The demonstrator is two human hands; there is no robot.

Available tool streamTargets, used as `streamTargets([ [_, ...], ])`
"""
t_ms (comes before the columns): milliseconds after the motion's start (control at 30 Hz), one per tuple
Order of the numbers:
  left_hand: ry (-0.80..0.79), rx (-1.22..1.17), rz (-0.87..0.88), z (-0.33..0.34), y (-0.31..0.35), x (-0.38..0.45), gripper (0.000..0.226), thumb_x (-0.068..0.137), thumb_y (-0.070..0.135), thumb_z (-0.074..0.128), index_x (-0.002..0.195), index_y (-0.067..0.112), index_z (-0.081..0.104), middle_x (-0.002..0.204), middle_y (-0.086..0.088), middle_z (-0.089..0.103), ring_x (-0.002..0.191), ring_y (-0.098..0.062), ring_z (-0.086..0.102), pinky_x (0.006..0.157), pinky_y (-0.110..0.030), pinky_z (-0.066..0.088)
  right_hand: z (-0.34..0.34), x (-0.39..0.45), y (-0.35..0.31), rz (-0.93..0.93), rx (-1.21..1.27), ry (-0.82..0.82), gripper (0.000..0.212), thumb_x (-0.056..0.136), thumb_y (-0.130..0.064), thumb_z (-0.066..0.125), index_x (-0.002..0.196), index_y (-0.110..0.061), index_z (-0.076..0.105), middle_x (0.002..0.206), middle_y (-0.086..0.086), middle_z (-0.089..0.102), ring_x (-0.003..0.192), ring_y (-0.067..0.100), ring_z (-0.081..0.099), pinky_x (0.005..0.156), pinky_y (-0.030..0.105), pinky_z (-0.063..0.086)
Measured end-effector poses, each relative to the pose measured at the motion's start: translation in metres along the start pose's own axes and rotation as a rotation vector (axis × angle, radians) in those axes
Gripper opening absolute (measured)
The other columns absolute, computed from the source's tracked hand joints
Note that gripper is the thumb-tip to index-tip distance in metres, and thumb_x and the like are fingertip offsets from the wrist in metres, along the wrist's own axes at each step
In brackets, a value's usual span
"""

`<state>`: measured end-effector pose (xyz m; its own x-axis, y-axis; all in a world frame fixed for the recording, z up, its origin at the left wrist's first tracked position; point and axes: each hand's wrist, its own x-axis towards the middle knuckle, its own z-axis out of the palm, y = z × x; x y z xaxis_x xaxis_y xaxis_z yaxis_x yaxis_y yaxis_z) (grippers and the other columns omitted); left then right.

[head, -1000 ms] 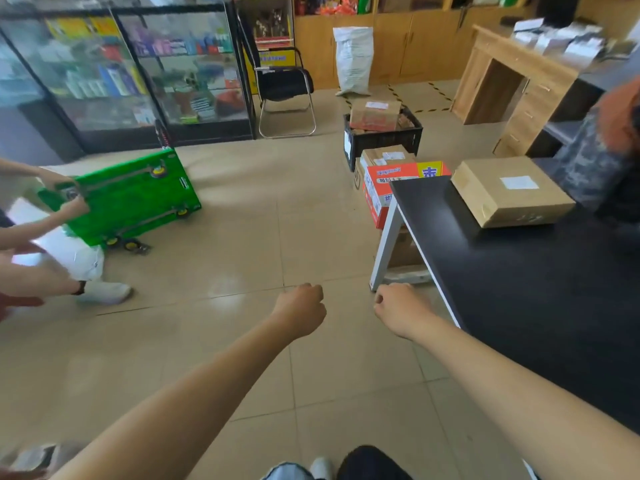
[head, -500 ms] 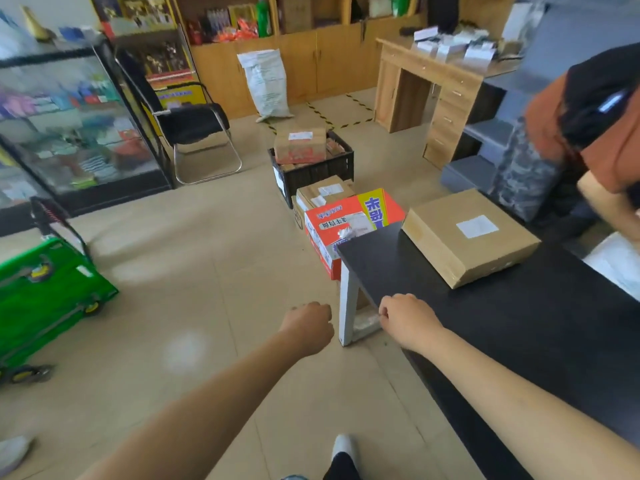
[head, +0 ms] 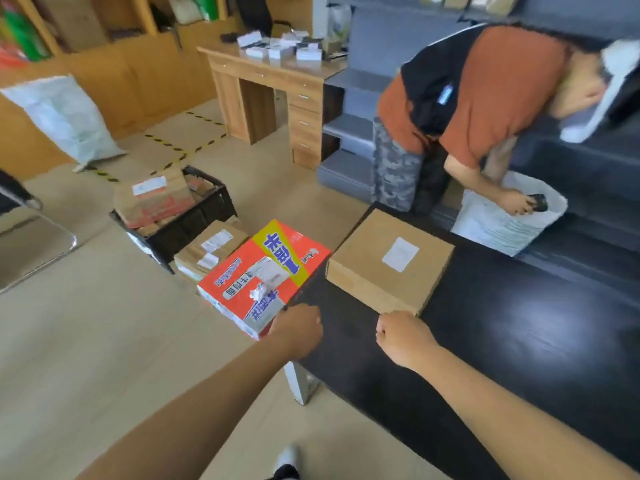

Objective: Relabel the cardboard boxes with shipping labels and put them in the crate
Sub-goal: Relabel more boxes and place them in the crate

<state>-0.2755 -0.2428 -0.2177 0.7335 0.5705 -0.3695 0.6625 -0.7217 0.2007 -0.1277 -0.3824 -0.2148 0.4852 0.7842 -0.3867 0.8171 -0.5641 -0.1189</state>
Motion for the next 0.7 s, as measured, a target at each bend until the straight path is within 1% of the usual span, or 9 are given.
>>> streamTargets([
  [67,0.003,0.023,0.071,-0.012,-0.004,0.032,0.028,0.098,0.018,0.038,0.117,0.007,0.055,0.122,-0.01,0.058,0.111,-0.026,0.056,0.088,-0.035,0.043,-0.005,0.009,0.002,0.094,0.044,0.017,0.028,0.096,-0.019,0.039,0.068,-0.017,0.044,0.074,0.0,0.053,0.072,0.021,0.052,0.06,0.028,0.041],
  [100,0.005,0.013,0.11,-0.015,-0.002,0.053,0.027,0.098,0.017,0.038,0.116,0.007,0.055,0.121,-0.011,0.058,0.111,-0.026,0.056,0.088,-0.034,0.043,-0.007,0.012,0.006,0.148,0.077,0.025,0.027,0.095,-0.019,0.039,0.069,-0.017,0.046,0.075,-0.001,0.053,0.074,0.021,0.054,0.062,0.029,0.042],
  [167,0.003,0.01,0.17,-0.021,0.002,0.074,0.027,0.098,0.015,0.037,0.116,0.007,0.056,0.122,-0.012,0.058,0.113,-0.026,0.055,0.091,-0.033,0.042,-0.012,0.013,0.009,0.196,0.124,0.047,0.023,0.096,-0.018,0.038,0.088,-0.014,0.059,0.09,0.002,0.062,0.087,0.024,0.058,0.073,0.033,0.048],
  [233,-0.042,0.002,0.234,-0.022,0.016,0.095,0.029,0.099,0.016,0.037,0.119,0.007,0.056,0.125,-0.011,0.056,0.115,-0.027,0.055,0.096,-0.034,0.042,-0.014,0.011,0.017,0.297,0.201,0.036,0.027,0.096,-0.018,0.038,0.107,-0.014,0.062,0.105,0.005,0.064,0.096,0.024,0.058,0.083,0.037,0.05],
  [300,-0.067,-0.012,0.277,-0.022,0.031,0.117,0.029,0.098,0.018,0.038,0.119,0.009,0.056,0.125,-0.01,0.055,0.114,-0.028,0.054,0.097,-0.035,0.043,-0.011,0.01,0.03,0.394,0.257,0.015,0.028,0.096,-0.017,0.038,0.111,-0.012,0.061,0.109,0.007,0.062,0.098,0.024,0.057,0.084,0.038,0.051],
  [400,-0.07,-0.005,0.327,-0.027,0.054,0.146,0.03,0.096,0.019,0.042,0.12,0.011,0.058,0.123,-0.009,0.054,0.112,-0.027,0.053,0.094,-0.034,0.043,-0.01,0.017,0.054,0.507,0.335,-0.027,0.025,0.095,-0.016,0.042,0.107,-0.01,0.063,0.107,0.007,0.063,0.095,0.023,0.06,0.082,0.038,0.054],
  [500,-0.054,0.012,0.313,-0.032,0.069,0.177,0.031,0.095,0.019,0.043,0.121,0.012,0.058,0.123,-0.01,0.052,0.112,-0.027,0.051,0.095,-0.033,0.042,-0.006,0.036,0.078,0.572,0.436,-0.024,0.024,0.096,-0.019,0.044,0.106,-0.011,0.064,0.104,0.005,0.065,0.092,0.022,0.062,0.081,0.038,0.055],
  [600,-0.048,0.025,0.252,-0.037,0.075,0.203,0.03,0.095,0.02,0.044,0.12,0.012,0.06,0.122,-0.01,0.051,0.109,-0.027,0.052,0.095,-0.034,0.044,-0.007,0.059,0.095,0.585,0.509,-0.017,0.022,0.095,-0.025,0.046,0.106,-0.014,0.062,0.106,0.003,0.064,0.092,0.021,0.061,0.079,0.036,0.054],
  [700,-0.031,0.04,0.199,-0.041,0.075,0.228,0.029,0.094,0.02,0.047,0.118,0.013,0.061,0.123,-0.011,0.051,0.11,-0.028,0.052,0.096,-0.036,0.044,-0.007,0.086,0.108,0.628,0.589,0.022,0.022,0.094,-0.024,0.043,0.106,-0.013,0.058,0.107,0.004,0.062,0.09,0.022,0.06,0.07,0.032,0.05],
])
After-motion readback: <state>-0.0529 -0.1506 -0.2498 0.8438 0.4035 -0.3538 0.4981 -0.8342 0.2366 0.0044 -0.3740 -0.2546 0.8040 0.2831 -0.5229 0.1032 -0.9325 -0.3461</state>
